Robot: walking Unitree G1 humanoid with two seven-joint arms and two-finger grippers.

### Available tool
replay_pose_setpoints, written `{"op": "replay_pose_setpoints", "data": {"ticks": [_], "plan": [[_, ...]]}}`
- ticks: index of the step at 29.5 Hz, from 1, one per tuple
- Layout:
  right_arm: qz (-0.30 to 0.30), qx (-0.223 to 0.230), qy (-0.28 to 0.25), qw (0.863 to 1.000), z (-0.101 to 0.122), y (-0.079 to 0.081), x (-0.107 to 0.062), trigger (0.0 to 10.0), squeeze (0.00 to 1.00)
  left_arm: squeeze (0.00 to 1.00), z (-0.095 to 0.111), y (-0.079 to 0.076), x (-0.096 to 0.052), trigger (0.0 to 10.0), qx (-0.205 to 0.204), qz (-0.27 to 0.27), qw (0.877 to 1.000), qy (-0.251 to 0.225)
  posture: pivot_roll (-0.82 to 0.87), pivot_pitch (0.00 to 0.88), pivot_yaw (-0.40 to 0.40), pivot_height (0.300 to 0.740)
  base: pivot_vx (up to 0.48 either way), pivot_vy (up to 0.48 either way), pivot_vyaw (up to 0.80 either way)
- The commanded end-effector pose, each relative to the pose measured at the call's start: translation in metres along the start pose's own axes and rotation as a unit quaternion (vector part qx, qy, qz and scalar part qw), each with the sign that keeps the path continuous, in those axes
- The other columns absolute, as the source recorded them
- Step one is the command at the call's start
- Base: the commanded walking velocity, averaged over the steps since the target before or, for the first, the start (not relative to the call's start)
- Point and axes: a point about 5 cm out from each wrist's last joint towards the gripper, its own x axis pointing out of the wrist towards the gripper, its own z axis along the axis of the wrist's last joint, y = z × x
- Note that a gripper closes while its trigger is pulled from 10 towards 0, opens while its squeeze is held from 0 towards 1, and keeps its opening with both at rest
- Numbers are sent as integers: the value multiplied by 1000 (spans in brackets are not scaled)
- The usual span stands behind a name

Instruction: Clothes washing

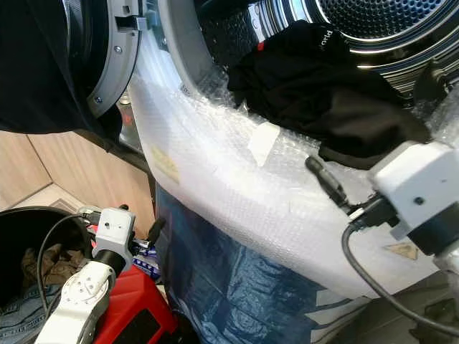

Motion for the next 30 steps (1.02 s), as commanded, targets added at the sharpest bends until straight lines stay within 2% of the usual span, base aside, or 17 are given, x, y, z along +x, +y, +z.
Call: {"op": "replay_pose_setpoints", "data": {"ticks": [1,2,4,5,7,9,10,11,14,16,18,19,21,23,25,28,30], "plan": [[-46,11,-36,998,9,5,5,10000,0,0,4,-3,1,10000,-3,-10,1000,-8,-31,135,-73,740,0,0,0],[-52,41,-57,996,12,16,9,10000,0,0,4,-4,2,10000,-2,-13,1000,-8,-28,134,-74,740,0,0,0],[-49,37,-58,996,12,23,12,10000,0,0,5,-5,3,10000,-2,-14,1000,-10,-21,136,-70,740,0,0,0],[-54,13,-51,997,10,32,15,10000,0,0,7,-5,4,10000,-2,-15,1000,-14,-15,134,-70,740,0,0,0],[-77,-15,-50,996,10,34,16,10000,0,0,8,-5,5,10000,-3,-15,1000,-16,-15,134,-70,740,0,0,0],[-58,-96,-75,991,21,43,22,10000,0,0,8,-4,4,10000,-3,-14,1000,-16,-12,138,-65,740,0,0,0],[-58,-96,-75,991,21,43,22,10000,0,0,8,-4,4,10000,-3,-14,1000,-16,-12,138,-65,740,0,0,0],[-70,-106,-95,987,27,46,26,10000,0,0,8,-5,4,10000,-3,-17,1000,-18,-12,138,-65,740,0,0,0],[-51,-190,-114,974,29,55,30,10000,0,0,8,-6,4,10000,-3,-18,1000,-18,-8,131,-73,740,0,0,0],[-53,-250,-112,960,23,59,32,10000,0,0,8,-7,3,10000,-4,-17,1000,-18,1,129,-82,740,0,0,0],[-46,-354,-120,926,16,66,40,10000,0,0,8,-8,3,10000,-9,-14,1000,-20,10,121,-87,740,0,0,0],[-46,-354,-120,926,16,66,40,10000,0,0,8,-8,3,10000,-9,-14,1000,-20,10,121,-87,740,0,0,0],[10,-398,-123,909,10,80,47,10000,0,0,9,-11,2,10000,-10,-15,1000,-21,12,119,-88,740,0,0,0],[59,-461,-130,876,1,94,52,10000,0,0,9,-14,2,10000,-10,-20,1000,-21,14,115,-92,740,0,0,0],[67,-469,-113,873,-4,92,55,10000,0,0,8,-15,2,10000,-10,-21,1000,-21,21,109,-98,740,0,0,0],[78,-527,-67,843,-19,84,61,10000,0,0,8,-16,1,10000,-10,-21,1000,-21,28,101,-106,740,0,0,0],[72,-557,-28,827,-30,67,64,10000,0,0,9,-15,1,10000,-10,-18,1000,-23,29,97,-109,740,0,0,0]]}}
